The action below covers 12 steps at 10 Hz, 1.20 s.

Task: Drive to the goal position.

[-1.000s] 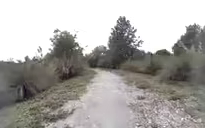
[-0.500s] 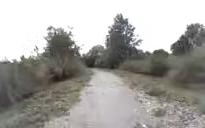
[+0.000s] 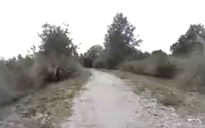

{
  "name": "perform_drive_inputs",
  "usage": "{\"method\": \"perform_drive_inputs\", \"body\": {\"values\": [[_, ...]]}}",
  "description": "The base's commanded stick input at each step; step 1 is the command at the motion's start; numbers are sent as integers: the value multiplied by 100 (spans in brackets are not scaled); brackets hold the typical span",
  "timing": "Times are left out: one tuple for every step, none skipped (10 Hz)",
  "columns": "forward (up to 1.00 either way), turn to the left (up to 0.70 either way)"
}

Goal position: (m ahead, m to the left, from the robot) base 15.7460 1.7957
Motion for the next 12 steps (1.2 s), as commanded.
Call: {"method": "perform_drive_inputs", "body": {"values": [[85, 0], [85, 0], [85, 0], [85, 0], [85, 0], [85, 0], [85, 0], [85, 0], [85, 0], [85, 0], [85, 0], [85, 0]]}}
